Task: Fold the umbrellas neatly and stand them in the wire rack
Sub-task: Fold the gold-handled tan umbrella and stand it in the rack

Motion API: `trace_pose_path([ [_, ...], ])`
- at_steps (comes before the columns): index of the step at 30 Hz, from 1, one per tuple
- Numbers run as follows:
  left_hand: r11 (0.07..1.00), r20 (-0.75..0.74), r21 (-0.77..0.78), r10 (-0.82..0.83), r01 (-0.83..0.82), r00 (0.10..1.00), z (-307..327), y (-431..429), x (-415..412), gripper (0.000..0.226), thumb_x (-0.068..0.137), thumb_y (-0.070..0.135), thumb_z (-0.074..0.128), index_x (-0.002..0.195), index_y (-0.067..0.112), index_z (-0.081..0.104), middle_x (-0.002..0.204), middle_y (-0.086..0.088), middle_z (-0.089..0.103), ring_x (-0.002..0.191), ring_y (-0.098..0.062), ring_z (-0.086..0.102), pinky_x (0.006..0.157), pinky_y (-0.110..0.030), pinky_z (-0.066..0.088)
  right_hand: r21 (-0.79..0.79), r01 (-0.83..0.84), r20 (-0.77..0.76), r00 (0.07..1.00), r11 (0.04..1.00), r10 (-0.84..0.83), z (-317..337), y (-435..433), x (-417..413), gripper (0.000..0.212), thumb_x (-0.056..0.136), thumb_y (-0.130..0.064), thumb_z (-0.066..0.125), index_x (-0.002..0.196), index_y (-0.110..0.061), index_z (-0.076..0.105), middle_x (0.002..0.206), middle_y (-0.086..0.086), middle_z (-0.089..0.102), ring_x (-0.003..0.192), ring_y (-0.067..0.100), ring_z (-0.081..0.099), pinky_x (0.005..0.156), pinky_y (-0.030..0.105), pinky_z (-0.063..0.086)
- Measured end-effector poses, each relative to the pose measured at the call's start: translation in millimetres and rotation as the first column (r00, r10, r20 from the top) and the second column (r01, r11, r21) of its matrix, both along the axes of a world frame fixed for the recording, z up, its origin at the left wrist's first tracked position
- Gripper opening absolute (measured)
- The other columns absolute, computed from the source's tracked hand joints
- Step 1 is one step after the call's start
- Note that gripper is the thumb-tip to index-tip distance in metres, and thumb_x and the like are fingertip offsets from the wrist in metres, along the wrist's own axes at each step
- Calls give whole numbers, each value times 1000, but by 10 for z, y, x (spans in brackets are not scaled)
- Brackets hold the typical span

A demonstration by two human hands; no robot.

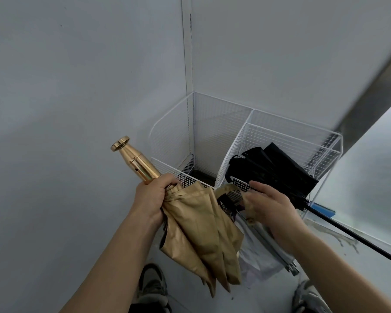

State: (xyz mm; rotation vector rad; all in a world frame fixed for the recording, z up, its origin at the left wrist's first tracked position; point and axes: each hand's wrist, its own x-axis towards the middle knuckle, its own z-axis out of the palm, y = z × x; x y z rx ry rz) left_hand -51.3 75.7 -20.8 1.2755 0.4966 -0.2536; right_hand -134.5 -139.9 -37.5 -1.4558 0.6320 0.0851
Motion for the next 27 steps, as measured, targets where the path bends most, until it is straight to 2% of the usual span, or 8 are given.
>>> trace_pose_path([
  [2, 1000, 9, -8, -7, 7, 1000, -7, 28, 9, 14, 70, 0, 67, 83, -4, 66, 73, -17, 62, 57, -21, 60, 57, -28, 53, -368, -52, 15, 998, 928, 62, -44, 50, -33, 45, 89, -21, 72, 131, -28, 57, 118, -9, 61, 105, 5, 60, 86, 26, 48],
  [4, 999, 32, -23, -26, 26, 999, 11, 39, 10, 15, 72, 0, 65, 86, -4, 66, 74, -17, 63, 57, -22, 61, 56, -27, 55, -521, -11, 125, 988, 853, 89, -52, 97, -67, 32, 88, -25, 72, 119, -30, 64, 107, -16, 65, 96, -2, 61, 80, 18, 47],
  [7, 991, 97, -72, -102, 110, 990, 56, 25, -22, 4, 75, -1, 63, 71, 0, 63, 72, -17, 63, 62, -24, 62, 60, -30, 57, -418, -142, 131, 968, 897, 214, 2, 192, -113, 11, 87, -33, 71, 95, -27, 74, 85, -12, 75, 81, 0, 69, 69, 13, 51],
  [11, 949, 235, -131, -250, 285, 939, 92, 18, -72, 14, 65, 5, 65, 57, 16, 62, 76, -18, 65, 72, -28, 64, 77, -40, 57, -41, -386, -65, 922, 922, 383, -2, 277, -113, 43, 70, -53, 67, 92, -17, 79, 90, 10, 76, 80, 15, 69, 73, 23, 54],
  [17, 896, 304, -98, -388, 434, 870, 83, 6, -105, 12, 65, 5, 65, 66, 15, 58, 76, -17, 64, 77, -28, 63, 78, -39, 56, 330, -251, 26, 966, 910, 257, -38, 210, -61, 28, 63, -18, 78, 88, -8, 79, 86, 12, 72, 74, 20, 65, 75, 31, 53],
  [20, 894, 294, -64, -407, 443, 865, 82, -1, -115, 12, 64, 6, 66, 65, 14, 57, 77, -15, 65, 77, -26, 62, 74, -33, 56, 292, -168, 77, 985, 942, 152, -29, 201, -53, 17, 70, -12, 75, 85, -5, 77, 81, 12, 73, 71, 18, 67, 70, 28, 56],
  [24, 881, 249, -175, -392, 439, 886, 46, -57, -117, 19, 53, 10, 74, 60, 17, 57, 78, -11, 63, 75, -21, 61, 75, -34, 52, 51, -39, 105, 994, 998, 33, -51, 258, -56, 5, 85, -5, 72, 90, -4, 73, 75, 8, 73, 64, 12, 67, 60, 20, 55],
  [27, 909, 174, -188, -342, 372, 923, 12, -144, -134, 19, 56, 8, 73, 63, 13, 57, 78, -11, 62, 67, -18, 61, 66, -28, 54, -118, -95, 46, 994, 988, 101, -105, 302, -66, 5, 86, -7, 74, 89, -10, 72, 79, 13, 75, 68, 20, 71, 67, 33, 61],
])
